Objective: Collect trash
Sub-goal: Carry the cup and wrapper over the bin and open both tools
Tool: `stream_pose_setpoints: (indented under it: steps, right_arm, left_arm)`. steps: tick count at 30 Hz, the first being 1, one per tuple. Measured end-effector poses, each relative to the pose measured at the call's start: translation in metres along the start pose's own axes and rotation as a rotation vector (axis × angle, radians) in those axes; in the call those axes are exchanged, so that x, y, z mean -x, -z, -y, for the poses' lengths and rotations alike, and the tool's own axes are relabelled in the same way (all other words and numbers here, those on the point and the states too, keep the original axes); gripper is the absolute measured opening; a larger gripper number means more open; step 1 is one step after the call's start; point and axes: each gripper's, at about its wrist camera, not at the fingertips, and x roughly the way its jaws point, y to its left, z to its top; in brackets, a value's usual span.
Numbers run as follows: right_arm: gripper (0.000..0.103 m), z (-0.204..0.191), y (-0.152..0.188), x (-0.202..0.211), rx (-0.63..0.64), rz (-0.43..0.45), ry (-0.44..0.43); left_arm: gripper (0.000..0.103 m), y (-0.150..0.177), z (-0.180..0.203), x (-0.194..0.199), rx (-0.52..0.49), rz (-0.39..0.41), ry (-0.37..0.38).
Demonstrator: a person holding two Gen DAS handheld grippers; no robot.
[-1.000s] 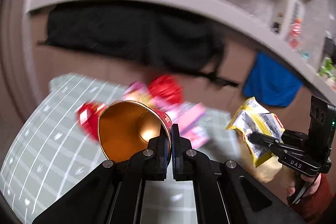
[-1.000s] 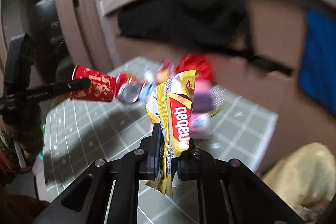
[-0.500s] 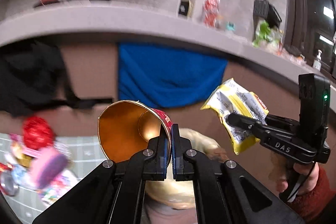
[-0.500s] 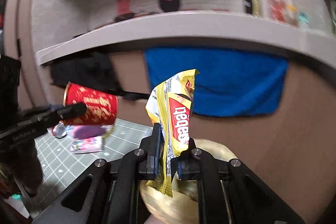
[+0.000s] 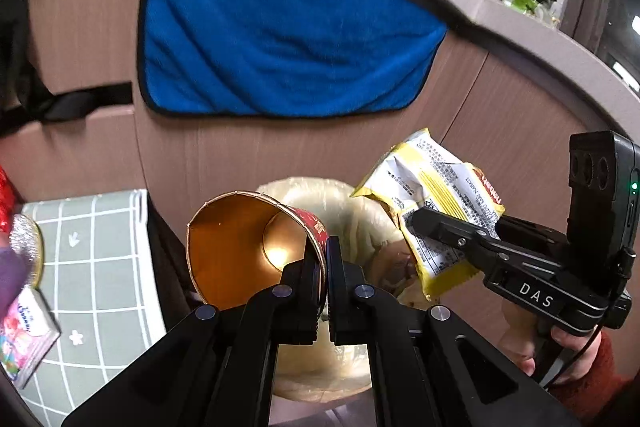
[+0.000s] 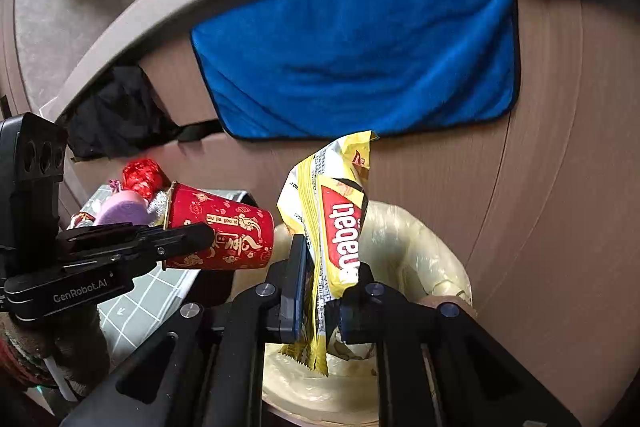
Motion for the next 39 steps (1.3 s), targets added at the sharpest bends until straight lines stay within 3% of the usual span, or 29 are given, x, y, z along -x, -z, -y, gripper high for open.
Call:
stream_pose_setpoints:
  steps: [7, 8, 10, 11, 12, 20, 25, 32, 39]
  right_arm:
    - [0.016, 0.015, 0.010, -0.027, -0.036, -0.053, -0.021]
    - [0.018, 0.019, 0.011, -0.036, -0.047, -0.081, -0.022]
    - [0.029, 0.028, 0.015, -0.047, -0.094, -0.105, -0.042]
    - [0.034, 0.031, 0.017, -0.048, -0.110, -0.102, -0.045]
    - [0.041, 0.034, 0.019, -0.048, -0.115, -0.101, -0.037]
    - [0.042, 0.040, 0.027, -0.031, -0.155, -0.071, 0.031]
    - [0.042, 0.026, 0.024, -0.008, -0.121, -0.007, 0.090]
    - [0.042, -0.032, 0.004, 0.020, -0.029, 0.115, 0.077]
    - [0.042, -0.112, -0.008, 0.018, 0.085, 0.142, 0.048]
  left_arm:
    - [0.006, 0.000, -0.010, -0.032, 0.027, -0.094, 0.033]
    - [0.010, -0.001, -0.014, -0.037, 0.045, -0.119, 0.058]
    - [0.031, -0.002, -0.024, -0.043, 0.092, -0.150, 0.101]
    - [0.046, -0.002, -0.028, -0.042, 0.109, -0.148, 0.104]
    - [0.051, -0.002, -0.031, -0.040, 0.117, -0.142, 0.106]
    - [0.055, -0.001, -0.049, -0.016, 0.144, -0.115, 0.039]
    - [0.055, 0.003, -0.062, 0.026, 0.112, -0.032, -0.086]
    - [0.055, 0.014, -0.096, 0.099, 0.129, 0.074, -0.179]
    - [0.055, 0.039, -0.141, 0.167, 0.163, 0.138, -0.269]
